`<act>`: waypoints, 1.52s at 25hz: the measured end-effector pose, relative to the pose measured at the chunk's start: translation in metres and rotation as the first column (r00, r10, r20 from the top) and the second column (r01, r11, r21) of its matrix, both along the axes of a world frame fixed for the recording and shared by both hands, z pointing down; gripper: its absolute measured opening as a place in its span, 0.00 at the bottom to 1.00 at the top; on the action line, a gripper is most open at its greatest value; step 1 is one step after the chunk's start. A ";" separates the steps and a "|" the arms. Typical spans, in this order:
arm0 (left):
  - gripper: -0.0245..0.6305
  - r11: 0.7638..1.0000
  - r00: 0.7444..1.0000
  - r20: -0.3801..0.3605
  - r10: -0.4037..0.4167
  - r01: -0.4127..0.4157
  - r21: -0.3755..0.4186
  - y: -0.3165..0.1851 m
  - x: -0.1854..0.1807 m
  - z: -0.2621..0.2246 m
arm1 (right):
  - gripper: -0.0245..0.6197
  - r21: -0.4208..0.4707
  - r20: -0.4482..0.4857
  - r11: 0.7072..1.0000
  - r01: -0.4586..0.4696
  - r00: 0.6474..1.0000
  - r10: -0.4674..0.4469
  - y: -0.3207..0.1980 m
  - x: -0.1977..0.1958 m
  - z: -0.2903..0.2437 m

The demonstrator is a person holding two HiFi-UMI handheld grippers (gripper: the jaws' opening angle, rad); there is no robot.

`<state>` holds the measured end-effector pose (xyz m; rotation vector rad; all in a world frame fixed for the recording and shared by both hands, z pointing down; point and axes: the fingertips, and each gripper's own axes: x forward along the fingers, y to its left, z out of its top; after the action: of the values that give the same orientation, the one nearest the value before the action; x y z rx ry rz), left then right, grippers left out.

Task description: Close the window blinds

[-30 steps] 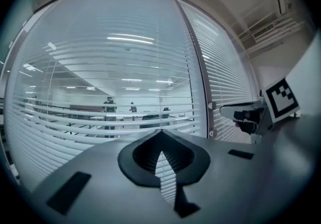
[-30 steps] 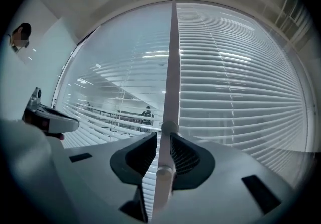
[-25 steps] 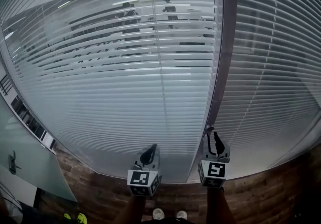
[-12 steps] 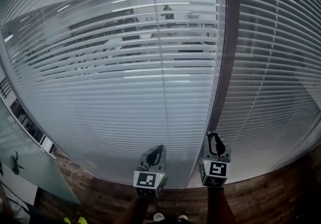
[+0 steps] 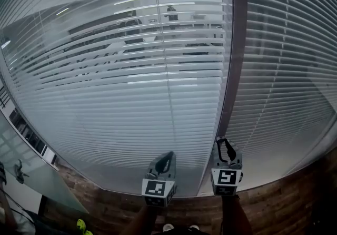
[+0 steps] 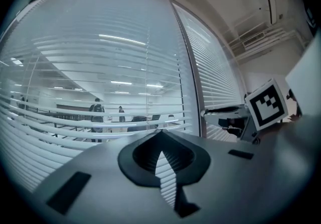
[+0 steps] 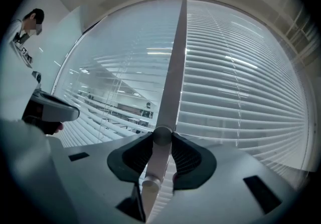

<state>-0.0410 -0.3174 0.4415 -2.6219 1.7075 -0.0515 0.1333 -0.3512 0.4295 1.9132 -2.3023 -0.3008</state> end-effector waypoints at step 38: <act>0.04 1.000 0.999 -0.054 -0.008 0.006 -0.024 0.007 -0.027 0.005 | 0.22 0.088 -0.681 0.996 0.033 0.732 0.036 0.008 -0.011 0.001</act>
<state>-0.0676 -0.3102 0.4468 -2.6580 1.7431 -0.0008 0.1223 -0.3431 0.4304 1.4699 -1.7947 -0.9527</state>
